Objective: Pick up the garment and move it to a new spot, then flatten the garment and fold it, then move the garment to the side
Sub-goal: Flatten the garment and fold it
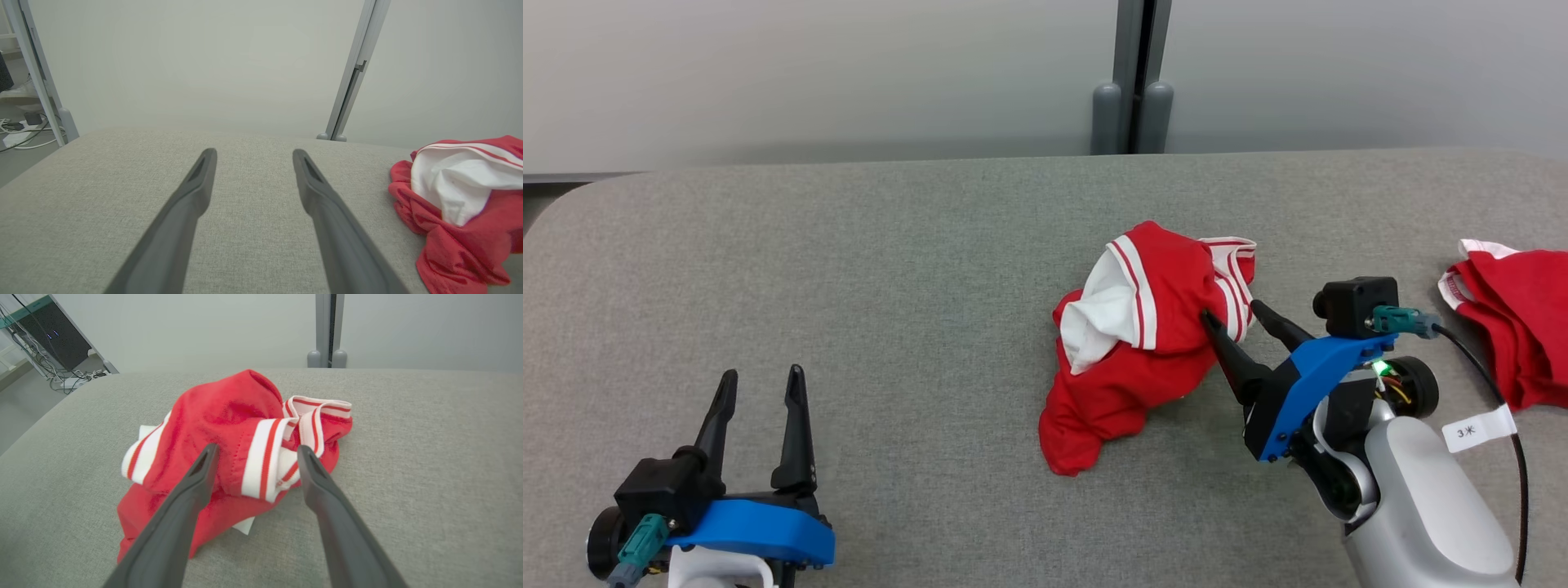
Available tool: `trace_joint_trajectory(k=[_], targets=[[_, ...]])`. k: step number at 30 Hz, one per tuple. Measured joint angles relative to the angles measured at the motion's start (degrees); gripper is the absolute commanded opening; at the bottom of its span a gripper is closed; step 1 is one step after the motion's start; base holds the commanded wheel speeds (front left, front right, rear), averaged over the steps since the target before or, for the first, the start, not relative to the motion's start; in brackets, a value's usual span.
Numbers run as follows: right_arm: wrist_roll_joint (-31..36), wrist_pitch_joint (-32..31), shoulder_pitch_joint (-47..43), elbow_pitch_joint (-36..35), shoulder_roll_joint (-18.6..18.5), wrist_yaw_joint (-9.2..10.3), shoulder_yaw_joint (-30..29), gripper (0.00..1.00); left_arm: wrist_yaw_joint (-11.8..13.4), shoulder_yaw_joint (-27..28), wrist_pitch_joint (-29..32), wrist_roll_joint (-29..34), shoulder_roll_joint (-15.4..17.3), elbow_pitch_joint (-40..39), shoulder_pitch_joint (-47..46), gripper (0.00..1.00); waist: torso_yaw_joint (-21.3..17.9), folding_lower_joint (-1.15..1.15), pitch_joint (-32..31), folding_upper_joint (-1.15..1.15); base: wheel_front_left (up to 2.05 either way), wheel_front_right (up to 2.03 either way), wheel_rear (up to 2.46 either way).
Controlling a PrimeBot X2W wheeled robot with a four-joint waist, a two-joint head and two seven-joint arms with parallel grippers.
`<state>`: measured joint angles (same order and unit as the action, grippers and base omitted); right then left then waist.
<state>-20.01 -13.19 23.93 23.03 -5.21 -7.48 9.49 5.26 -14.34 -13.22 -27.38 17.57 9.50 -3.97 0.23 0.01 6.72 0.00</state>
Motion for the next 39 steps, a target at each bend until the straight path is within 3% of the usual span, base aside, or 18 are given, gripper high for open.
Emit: trace_joint_trajectory(k=[6, 7, 8, 18, 26, 35, 39], targets=[[-3.5, -0.3, 3.1, 4.6, -0.1, 0.00, 2.5, 1.00, 0.0, -0.4, 0.0, 0.1, 0.1, 0.0, -0.9, 1.00, 1.3, 0.00, 1.2, 0.00, 0.00, 0.00, 0.00], [-4.0, 0.4, 3.5, 4.8, -0.2, 0.00, 3.2, 0.62, 0.0, -0.4, 0.0, 0.2, 0.2, 0.0, -1.0, 1.00, 1.5, 0.00, 1.3, 0.00, 0.00, 0.00, 0.00], [-4.3, 1.1, 4.0, 5.0, -0.6, 0.00, 4.2, 0.00, 0.0, -0.5, 0.0, 0.1, 0.2, 0.1, -1.0, 1.00, 1.6, 0.00, 1.2, 0.00, 0.00, 0.00, 0.00], [-6.9, 8.8, 9.9, 1.5, -5.3, 0.00, 11.1, 0.00, 0.0, -1.0, -0.5, 0.1, -0.1, 0.6, -1.1, 1.00, 3.0, 0.00, -0.5, 0.00, 0.00, 0.00, 0.00], [-9.5, 12.8, 25.5, -0.5, -6.6, 0.00, 19.2, 0.00, 0.0, -1.2, -0.8, 0.2, -0.2, 0.1, -2.2, 1.00, 4.7, 0.00, 0.5, 0.00, 0.00, 0.00, 0.00], [-12.1, 24.5, 42.5, -1.2, -8.4, -0.01, 28.4, 0.00, -0.3, -1.7, -1.1, 0.7, -0.5, 0.2, -2.9, 1.00, 7.3, 0.00, 1.1, 0.00, 0.00, 0.00, 0.00], [-13.8, 27.0, 46.4, -2.6, -10.1, -0.01, 30.8, 0.00, -0.3, -1.6, -1.3, 0.7, -0.3, 0.3, -2.9, 1.00, 7.4, -0.01, 0.5, 0.00, 0.00, 0.00, 0.00]])
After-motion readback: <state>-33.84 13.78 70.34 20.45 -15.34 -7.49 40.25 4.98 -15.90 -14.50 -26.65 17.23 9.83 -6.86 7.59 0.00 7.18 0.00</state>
